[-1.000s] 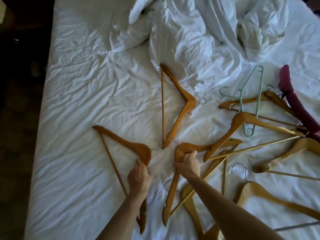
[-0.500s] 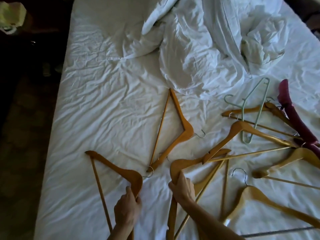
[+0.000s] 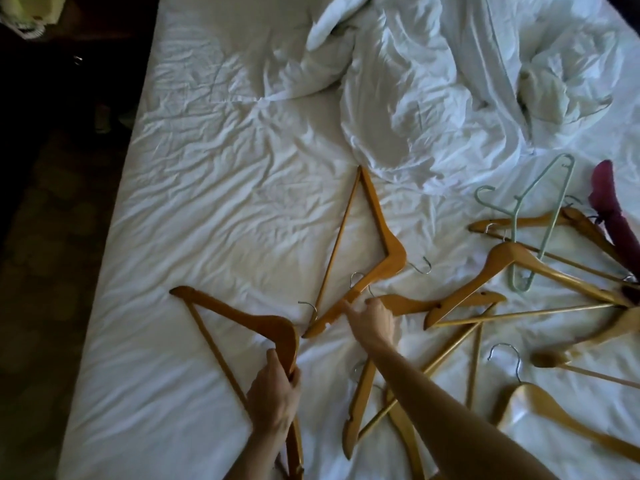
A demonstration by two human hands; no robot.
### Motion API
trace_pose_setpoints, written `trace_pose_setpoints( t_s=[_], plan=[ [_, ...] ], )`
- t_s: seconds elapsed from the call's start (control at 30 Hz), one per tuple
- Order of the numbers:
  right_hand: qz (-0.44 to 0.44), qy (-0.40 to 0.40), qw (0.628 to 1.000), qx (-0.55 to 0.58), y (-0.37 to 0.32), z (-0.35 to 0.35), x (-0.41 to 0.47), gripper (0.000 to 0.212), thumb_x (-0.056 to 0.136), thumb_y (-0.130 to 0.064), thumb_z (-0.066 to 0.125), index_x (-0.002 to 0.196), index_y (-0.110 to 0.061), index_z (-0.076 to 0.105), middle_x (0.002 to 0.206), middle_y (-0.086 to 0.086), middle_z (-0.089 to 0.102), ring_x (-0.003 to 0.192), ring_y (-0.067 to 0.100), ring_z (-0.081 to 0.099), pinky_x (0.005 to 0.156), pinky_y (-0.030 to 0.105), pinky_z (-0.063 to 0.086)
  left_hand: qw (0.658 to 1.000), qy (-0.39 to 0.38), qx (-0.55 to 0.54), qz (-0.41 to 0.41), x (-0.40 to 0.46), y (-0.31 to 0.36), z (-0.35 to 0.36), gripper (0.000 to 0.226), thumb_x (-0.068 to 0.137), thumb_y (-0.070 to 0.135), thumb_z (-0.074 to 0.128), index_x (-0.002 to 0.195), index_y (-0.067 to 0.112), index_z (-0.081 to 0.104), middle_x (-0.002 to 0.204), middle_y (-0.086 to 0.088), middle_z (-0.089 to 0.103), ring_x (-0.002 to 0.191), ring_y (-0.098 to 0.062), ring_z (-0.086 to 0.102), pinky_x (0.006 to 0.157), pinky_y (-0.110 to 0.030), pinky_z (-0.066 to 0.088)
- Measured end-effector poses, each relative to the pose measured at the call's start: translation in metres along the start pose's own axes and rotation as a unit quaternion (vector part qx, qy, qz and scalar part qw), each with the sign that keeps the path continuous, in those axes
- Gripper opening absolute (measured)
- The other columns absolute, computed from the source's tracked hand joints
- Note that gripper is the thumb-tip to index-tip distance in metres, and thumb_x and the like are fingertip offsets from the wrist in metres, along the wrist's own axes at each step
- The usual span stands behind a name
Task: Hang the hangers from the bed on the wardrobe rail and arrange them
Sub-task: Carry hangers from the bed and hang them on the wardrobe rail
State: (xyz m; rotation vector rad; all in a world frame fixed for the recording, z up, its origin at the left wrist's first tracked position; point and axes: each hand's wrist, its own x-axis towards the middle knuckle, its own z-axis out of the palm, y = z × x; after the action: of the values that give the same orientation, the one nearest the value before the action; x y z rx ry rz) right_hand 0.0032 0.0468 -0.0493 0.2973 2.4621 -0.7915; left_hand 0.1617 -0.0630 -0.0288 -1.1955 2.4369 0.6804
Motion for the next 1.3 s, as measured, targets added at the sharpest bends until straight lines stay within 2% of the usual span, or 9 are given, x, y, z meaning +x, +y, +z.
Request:
trace_pose_setpoints(
  t_s=[0.07, 0.17, 0.37, 0.5, 0.63, 0.9, 1.03, 1.13, 1.3],
  plan=[
    [0.039, -0.029, 0.998, 0.037, -0.015, 0.015, 0.021, 0.054, 0.074, -0.066, 0.07, 0.099, -0.018, 0.061, 0.098, 0.005, 0.072, 0.097, 0.028, 0.071, 0.085, 0.04, 0.058, 1.0, 0.011, -0.014, -0.006, 0.005, 0.0, 0.005, 0.061, 0.092, 0.05, 0.056, 0.141, 0.017, 0.041, 0.104, -0.005, 0.072, 0.097, -0.025, 0.071, 0.081, -0.036, 0.054],
    [0.08, -0.005, 0.99, 0.115, -0.029, 0.027, 0.042, 0.05, 0.079, -0.04, 0.077, 0.116, -0.013, 0.058, 0.106, 0.006, 0.07, 0.102, 0.03, 0.068, 0.092, 0.044, 0.056, 0.998, 0.021, -0.053, 0.0, 0.011, -0.005, 0.013, 0.06, 0.09, 0.051, 0.058, 0.137, 0.016, 0.045, 0.099, -0.005, 0.073, 0.093, -0.026, 0.071, 0.079, -0.037, 0.056],
    [-0.047, -0.005, 0.967, 0.25, -0.027, -0.002, -0.021, 0.028, 0.092, -0.015, 0.067, 0.113, -0.017, 0.05, 0.082, 0.003, 0.072, 0.065, 0.011, 0.073, 0.053, 0.02, 0.056, 0.99, 0.028, -0.137, 0.021, 0.001, -0.014, 0.006, 0.039, 0.091, 0.042, 0.066, 0.118, 0.016, 0.057, 0.09, 0.004, 0.073, 0.08, -0.012, 0.071, 0.071, -0.02, 0.051],
    [-0.145, 0.017, 0.972, 0.183, -0.003, -0.028, -0.081, 0.018, 0.093, -0.015, 0.066, 0.096, -0.029, 0.054, 0.071, 0.009, 0.06, 0.057, 0.022, 0.062, 0.048, 0.032, 0.055, 0.984, 0.024, -0.176, 0.012, -0.017, -0.014, -0.011, 0.023, 0.089, 0.034, 0.069, 0.103, 0.019, 0.059, 0.077, 0.007, 0.07, 0.073, -0.011, 0.07, 0.071, -0.025, 0.055],
    [-0.189, -0.013, 0.976, 0.111, 0.016, -0.039, -0.13, 0.017, 0.092, -0.022, 0.068, 0.086, -0.028, 0.054, 0.059, 0.005, 0.05, 0.047, 0.012, 0.05, 0.046, 0.028, 0.049, 0.967, 0.001, -0.255, 0.02, -0.04, -0.008, -0.038, 0.018, 0.088, 0.031, 0.072, 0.097, 0.022, 0.06, 0.069, 0.01, 0.065, 0.063, -0.005, 0.066, 0.064, -0.017, 0.052],
    [-0.225, -0.052, 0.966, 0.119, -0.038, -0.129, -0.245, 0.008, 0.094, -0.04, 0.062, 0.092, -0.032, 0.063, 0.066, 0.01, 0.064, 0.055, 0.022, 0.062, 0.051, 0.037, 0.055, 0.887, -0.071, -0.455, 0.028, -0.136, 0.011, -0.164, 0.027, 0.09, 0.014, 0.072, 0.112, 0.017, 0.056, 0.075, -0.007, 0.072, 0.063, -0.025, 0.073, 0.069, -0.045, 0.063],
    [-0.298, -0.065, 0.944, 0.124, -0.061, -0.182, -0.306, 0.007, 0.094, -0.029, 0.065, 0.101, -0.027, 0.067, 0.069, 0.002, 0.064, 0.06, 0.012, 0.063, 0.056, 0.022, 0.052, 0.875, -0.059, -0.472, 0.084, -0.194, 0.012, -0.235, 0.029, 0.091, 0.012, 0.07, 0.116, 0.011, 0.054, 0.07, -0.006, 0.069, 0.056, -0.02, 0.07, 0.058, -0.032, 0.06],
    [-0.323, -0.113, 0.928, 0.149, -0.076, -0.214, -0.351, 0.026, 0.091, -0.023, 0.067, 0.116, -0.028, 0.06, 0.067, 0.006, 0.059, 0.056, 0.021, 0.057, 0.054, 0.028, 0.05, 0.871, -0.044, -0.476, 0.111, -0.236, 0.007, -0.283, 0.033, 0.09, 0.014, 0.072, 0.118, 0.009, 0.055, 0.08, -0.015, 0.07, 0.058, -0.018, 0.071, 0.056, -0.028, 0.058],
    [-0.382, -0.192, 0.89, 0.156, -0.111, -0.247, -0.421, 0.013, 0.093, -0.025, 0.067, 0.101, -0.027, 0.058, 0.08, 0.007, 0.066, 0.07, 0.015, 0.065, 0.063, 0.025, 0.053, 0.87, 0.031, -0.473, 0.133, -0.304, -0.012, -0.343, 0.032, 0.09, 0.021, 0.073, 0.118, 0.013, 0.06, 0.088, -0.01, 0.07, 0.069, -0.016, 0.074, 0.06, -0.025, 0.06]
  ],
)
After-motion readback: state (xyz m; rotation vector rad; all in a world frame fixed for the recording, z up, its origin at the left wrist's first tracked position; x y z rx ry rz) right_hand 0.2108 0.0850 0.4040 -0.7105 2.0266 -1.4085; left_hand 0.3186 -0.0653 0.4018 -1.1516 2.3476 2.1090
